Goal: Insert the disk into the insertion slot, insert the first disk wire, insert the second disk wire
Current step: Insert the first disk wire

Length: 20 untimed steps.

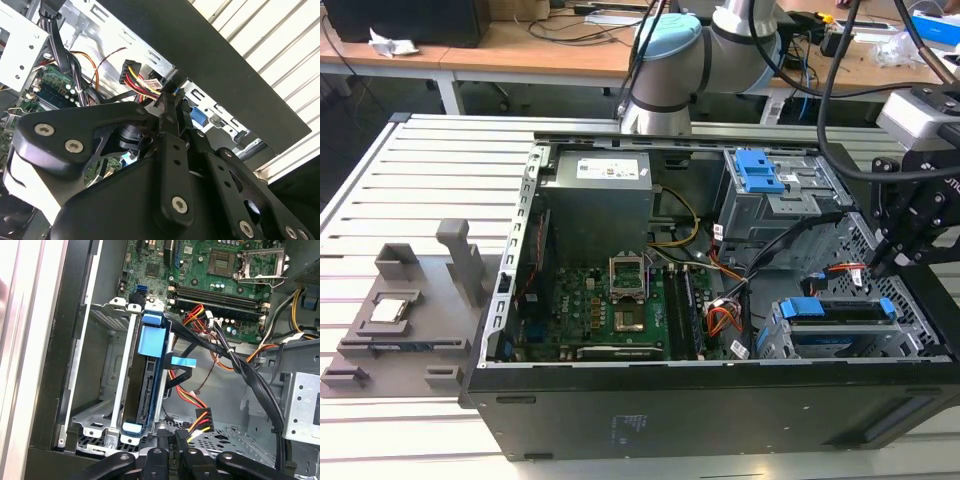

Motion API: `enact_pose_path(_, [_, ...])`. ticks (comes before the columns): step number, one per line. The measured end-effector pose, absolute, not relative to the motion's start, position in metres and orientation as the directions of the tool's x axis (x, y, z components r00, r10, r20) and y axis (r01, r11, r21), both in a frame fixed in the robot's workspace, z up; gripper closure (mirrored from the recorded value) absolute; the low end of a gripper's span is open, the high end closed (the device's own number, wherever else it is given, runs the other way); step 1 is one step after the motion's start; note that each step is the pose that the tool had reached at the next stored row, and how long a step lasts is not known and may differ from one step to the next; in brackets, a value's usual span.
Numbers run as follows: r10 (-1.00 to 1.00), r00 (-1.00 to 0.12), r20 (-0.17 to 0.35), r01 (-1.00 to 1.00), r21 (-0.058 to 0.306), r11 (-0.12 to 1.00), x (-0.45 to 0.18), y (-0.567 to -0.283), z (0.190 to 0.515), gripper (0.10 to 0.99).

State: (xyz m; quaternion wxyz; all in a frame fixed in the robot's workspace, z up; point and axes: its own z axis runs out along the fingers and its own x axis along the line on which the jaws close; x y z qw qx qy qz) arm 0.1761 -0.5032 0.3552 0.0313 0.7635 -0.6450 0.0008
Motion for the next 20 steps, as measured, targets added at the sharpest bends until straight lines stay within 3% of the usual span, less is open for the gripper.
enact_pose_path(9, [-0.985, 0.168, 0.042, -0.985, 0.045, -0.166, 0.159, -0.509, 0.355, 0.914])
enact_pose_path(16, [-0.985, 0.166, 0.042, -0.985, 0.045, -0.164, 0.153, -0.533, 0.352, 0.914])
enact_pose_path(20, [-0.995, 0.090, 0.043, -0.995, 0.045, -0.088, 0.153, -0.533, 0.351, 0.914])
